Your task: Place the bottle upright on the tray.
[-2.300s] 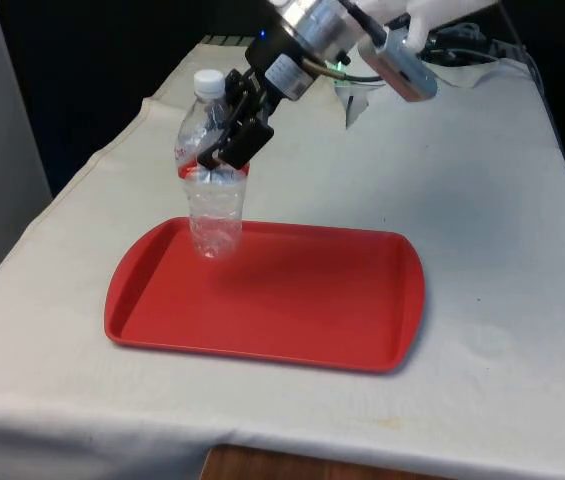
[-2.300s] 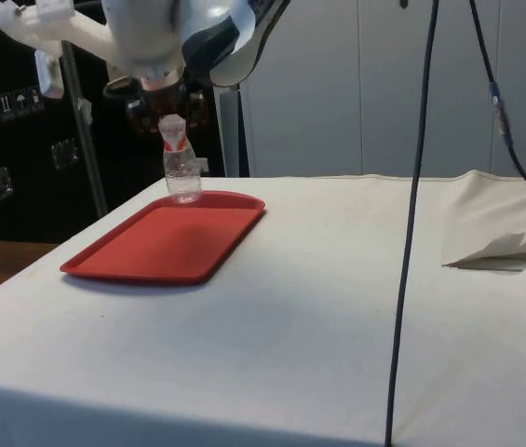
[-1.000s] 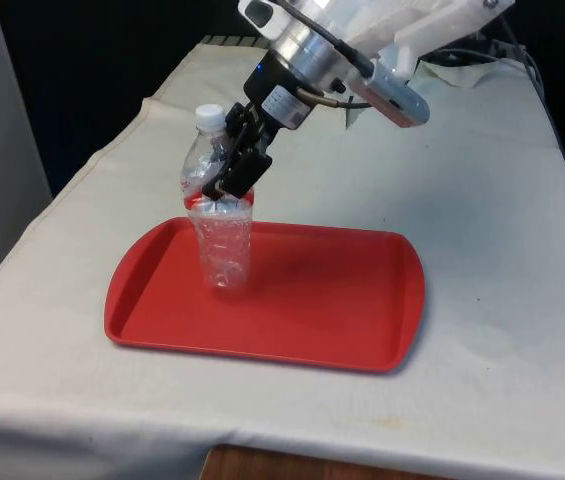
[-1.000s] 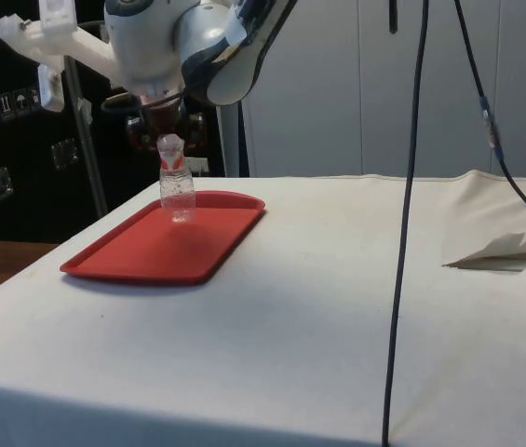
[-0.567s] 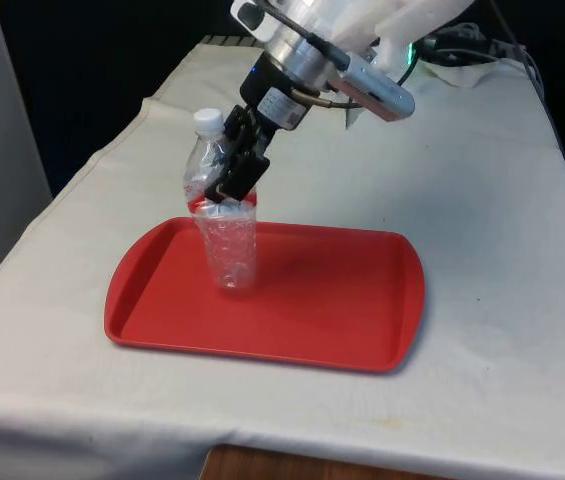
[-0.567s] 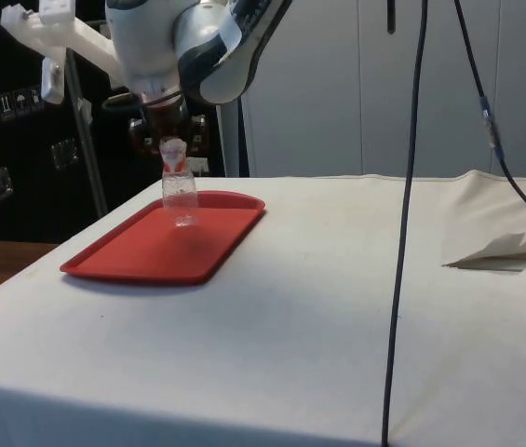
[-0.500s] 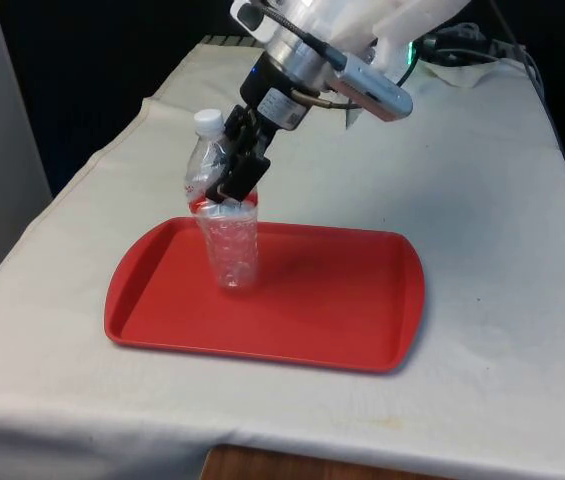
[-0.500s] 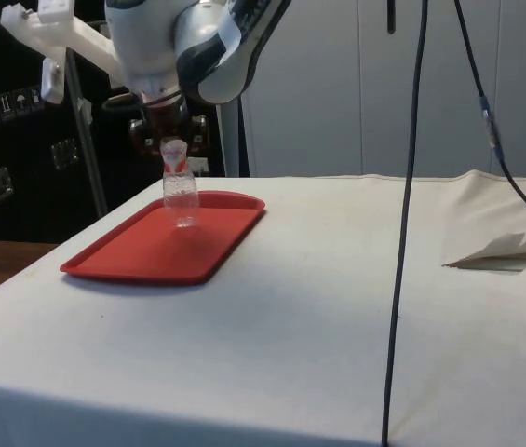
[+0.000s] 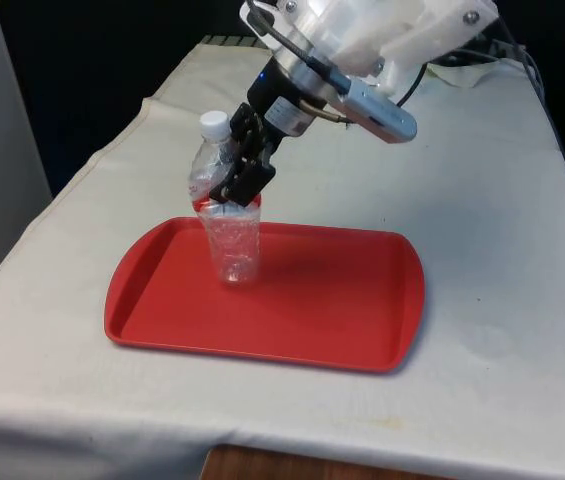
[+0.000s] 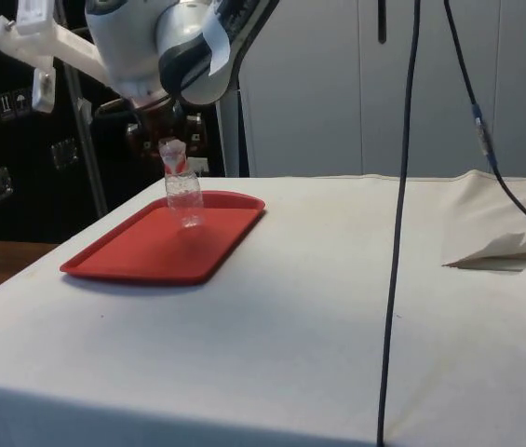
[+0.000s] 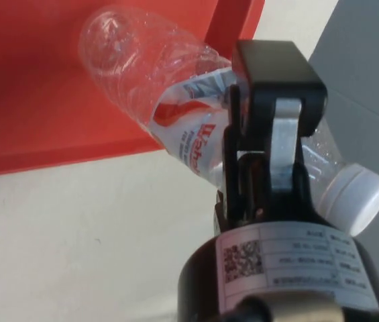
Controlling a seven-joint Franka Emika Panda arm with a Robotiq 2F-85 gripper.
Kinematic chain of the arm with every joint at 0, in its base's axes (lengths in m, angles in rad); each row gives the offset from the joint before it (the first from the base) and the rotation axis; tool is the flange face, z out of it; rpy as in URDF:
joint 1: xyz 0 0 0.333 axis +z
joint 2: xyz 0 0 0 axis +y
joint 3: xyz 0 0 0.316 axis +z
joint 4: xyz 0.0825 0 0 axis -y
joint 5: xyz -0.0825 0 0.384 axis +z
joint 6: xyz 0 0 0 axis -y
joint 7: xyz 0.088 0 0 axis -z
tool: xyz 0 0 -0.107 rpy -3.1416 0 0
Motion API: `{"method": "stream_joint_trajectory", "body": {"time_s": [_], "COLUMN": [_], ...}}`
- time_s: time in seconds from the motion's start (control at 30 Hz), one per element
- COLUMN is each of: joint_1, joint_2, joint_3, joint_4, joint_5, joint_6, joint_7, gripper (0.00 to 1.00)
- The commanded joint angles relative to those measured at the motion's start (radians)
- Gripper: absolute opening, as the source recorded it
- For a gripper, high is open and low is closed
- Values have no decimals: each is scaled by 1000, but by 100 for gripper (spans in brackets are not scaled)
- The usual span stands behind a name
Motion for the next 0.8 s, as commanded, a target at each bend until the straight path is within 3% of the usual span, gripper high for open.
{"method": "stream_joint_trajectory", "body": {"time_s": [0.0, 0.23, 0.77], "joint_1": [1, 15, 14], "joint_2": [4, 15, 22], "joint_3": [1, 4, 9], "joint_4": [6, 26, 24], "joint_5": [-2, -8, -4], "joint_6": [-8, -41, -19], "joint_7": [1, 20, 49], "gripper": [33, 33, 33]}}
